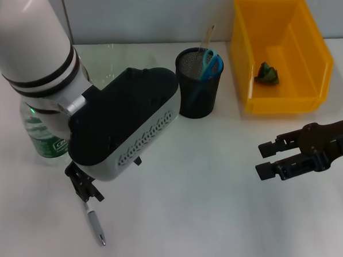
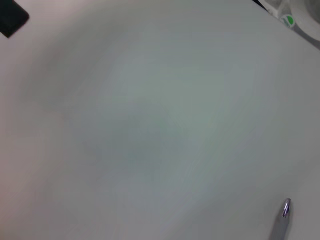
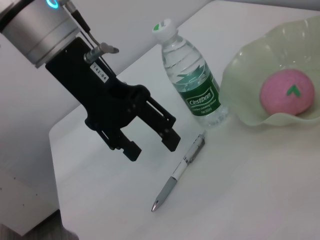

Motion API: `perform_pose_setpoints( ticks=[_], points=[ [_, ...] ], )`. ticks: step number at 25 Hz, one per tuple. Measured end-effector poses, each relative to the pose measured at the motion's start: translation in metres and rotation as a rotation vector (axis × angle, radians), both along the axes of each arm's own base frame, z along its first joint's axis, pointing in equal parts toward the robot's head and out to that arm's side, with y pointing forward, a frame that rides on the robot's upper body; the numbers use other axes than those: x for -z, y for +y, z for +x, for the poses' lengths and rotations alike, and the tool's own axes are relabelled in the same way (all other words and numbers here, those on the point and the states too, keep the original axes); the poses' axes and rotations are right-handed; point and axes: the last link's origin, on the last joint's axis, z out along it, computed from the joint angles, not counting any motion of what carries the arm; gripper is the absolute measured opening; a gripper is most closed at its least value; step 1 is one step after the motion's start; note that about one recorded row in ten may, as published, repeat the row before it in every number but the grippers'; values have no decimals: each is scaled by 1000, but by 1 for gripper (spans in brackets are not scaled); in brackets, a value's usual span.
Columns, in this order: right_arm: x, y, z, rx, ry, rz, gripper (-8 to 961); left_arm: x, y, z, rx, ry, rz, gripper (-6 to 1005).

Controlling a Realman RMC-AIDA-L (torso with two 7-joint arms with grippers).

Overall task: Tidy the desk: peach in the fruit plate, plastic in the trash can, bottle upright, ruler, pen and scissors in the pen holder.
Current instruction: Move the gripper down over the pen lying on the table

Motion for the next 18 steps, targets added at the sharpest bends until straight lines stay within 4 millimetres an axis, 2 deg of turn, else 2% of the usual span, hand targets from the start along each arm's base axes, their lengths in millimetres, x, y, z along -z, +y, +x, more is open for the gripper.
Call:
perform_pose_setpoints(
  ticks=[10, 18],
  points=[
    [0, 3, -1, 2, -24, -15, 765, 0, 3, -2, 5, -2, 2, 857],
    [-3, 0, 1, 21, -21, -25, 765, 5, 5, -18, 5, 14, -52, 856]
  ],
)
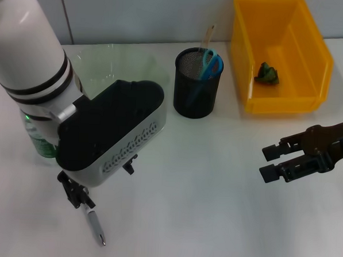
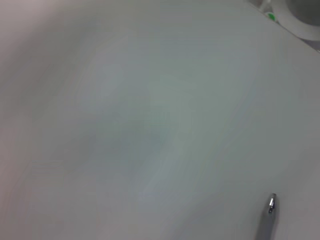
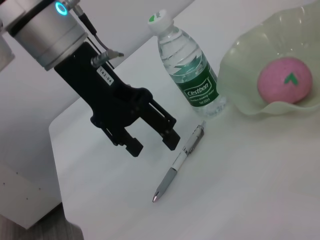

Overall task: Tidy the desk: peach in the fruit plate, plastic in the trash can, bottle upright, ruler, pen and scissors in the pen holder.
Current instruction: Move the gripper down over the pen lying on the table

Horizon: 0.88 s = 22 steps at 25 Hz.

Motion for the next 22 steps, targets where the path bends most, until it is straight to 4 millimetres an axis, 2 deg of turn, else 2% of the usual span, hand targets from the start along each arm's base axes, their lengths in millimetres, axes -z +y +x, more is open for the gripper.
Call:
perform_pose_setpoints(
  ticks=[14, 22],
  points=[
    [4, -2, 3, 43, 3, -24, 765, 7, -5, -18, 54, 26, -89, 854],
    [2, 0, 1, 49, 2, -23, 765, 12, -7, -22, 80, 42, -111, 853]
  ],
)
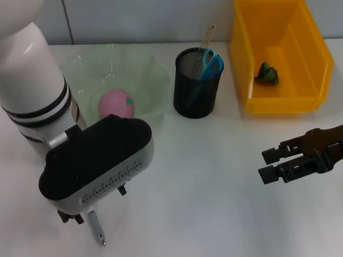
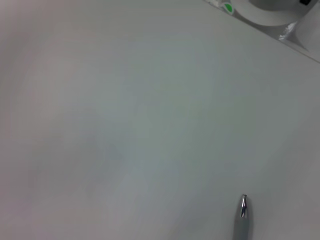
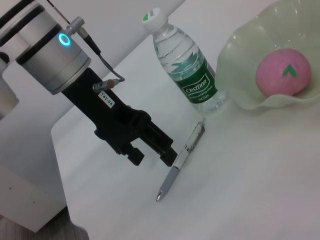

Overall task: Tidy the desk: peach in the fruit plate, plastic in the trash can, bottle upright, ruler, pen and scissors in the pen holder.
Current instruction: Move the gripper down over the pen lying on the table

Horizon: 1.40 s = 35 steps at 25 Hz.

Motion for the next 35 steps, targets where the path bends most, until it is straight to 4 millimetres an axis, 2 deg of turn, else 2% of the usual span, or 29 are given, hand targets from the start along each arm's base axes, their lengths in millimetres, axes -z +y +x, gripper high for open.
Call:
perform_pose_setpoints(
  ticks=[18, 33, 35],
  points=[
    [1, 0, 2, 19, 4, 1, 765, 12, -5, -18, 87, 27, -109, 850],
    [4, -2, 3, 33, 9, -18, 766, 21, 3, -26, 101, 32, -100, 848],
    [4, -2, 3, 33, 9, -18, 766, 22, 3, -26, 103, 31, -101, 782]
  ],
)
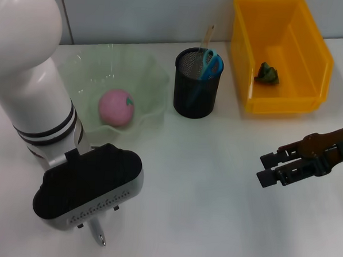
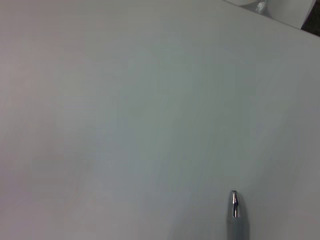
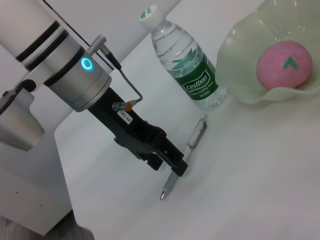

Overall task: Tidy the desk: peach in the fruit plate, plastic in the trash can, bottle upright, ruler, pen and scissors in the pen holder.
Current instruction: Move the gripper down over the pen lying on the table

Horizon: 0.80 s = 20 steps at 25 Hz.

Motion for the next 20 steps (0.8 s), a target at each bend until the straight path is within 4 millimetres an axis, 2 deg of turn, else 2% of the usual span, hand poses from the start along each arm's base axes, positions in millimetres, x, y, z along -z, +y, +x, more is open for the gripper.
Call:
perform_pose_setpoints(
  ticks=[3, 20],
  points=[
    [0, 0, 0, 0, 0, 0, 766, 1, 1, -2, -1, -1, 3, 683],
    [2, 0, -1, 0, 2, -3, 765, 5, 3, -14, 6, 28, 10, 656]
  ],
)
